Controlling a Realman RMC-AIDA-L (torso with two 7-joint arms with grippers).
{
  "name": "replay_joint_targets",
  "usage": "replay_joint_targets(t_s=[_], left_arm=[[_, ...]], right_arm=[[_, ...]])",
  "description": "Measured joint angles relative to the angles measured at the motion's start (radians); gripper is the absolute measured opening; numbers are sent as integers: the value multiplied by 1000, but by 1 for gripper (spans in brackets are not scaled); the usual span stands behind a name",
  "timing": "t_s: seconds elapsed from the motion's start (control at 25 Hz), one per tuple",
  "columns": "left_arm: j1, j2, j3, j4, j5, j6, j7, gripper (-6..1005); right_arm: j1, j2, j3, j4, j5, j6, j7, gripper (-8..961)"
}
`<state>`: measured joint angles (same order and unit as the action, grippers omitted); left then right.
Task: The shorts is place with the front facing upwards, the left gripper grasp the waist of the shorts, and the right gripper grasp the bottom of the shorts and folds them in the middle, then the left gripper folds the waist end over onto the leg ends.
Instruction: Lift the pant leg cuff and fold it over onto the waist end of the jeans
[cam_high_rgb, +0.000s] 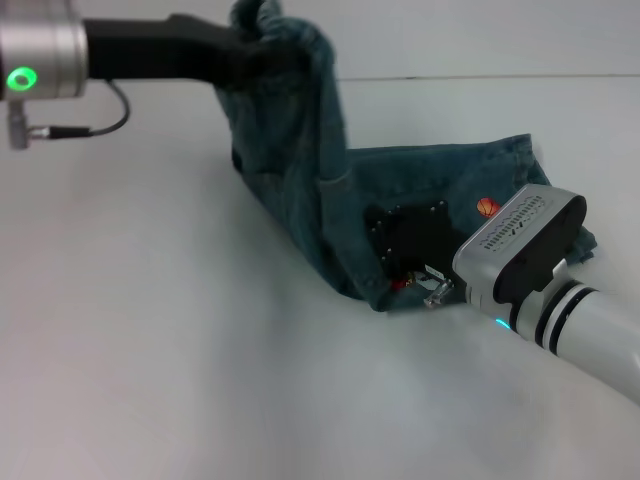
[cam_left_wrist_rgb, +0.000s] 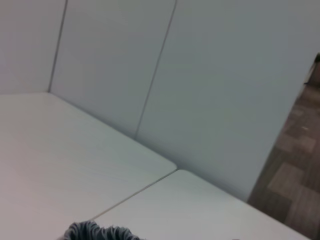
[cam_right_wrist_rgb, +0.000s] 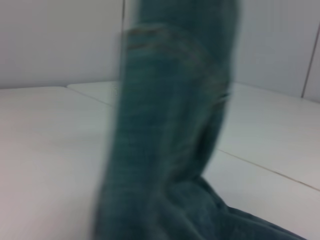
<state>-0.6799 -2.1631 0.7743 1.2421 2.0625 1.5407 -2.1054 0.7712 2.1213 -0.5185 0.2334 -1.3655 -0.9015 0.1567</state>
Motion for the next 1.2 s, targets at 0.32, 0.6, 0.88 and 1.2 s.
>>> replay_joint_targets(t_s=[0.32, 0.6, 0.88, 1.2], left_arm=[[-91, -6, 145, -27, -9, -83, -71, 62], [-135, -6, 288, -90, -41, -178, -84, 65], [-158, -4, 319, -141, -42, -228, -76, 67], [-153, -2, 332, -145, -34, -294, -68, 70]], right_arm=[[7, 0, 22, 5, -73, 1, 1, -2], [7, 0, 86, 7, -180, 4, 7, -1], [-10, -7, 106, 13, -191, 2, 4, -2], [-114, -22, 104, -13, -192, -116, 11, -2]])
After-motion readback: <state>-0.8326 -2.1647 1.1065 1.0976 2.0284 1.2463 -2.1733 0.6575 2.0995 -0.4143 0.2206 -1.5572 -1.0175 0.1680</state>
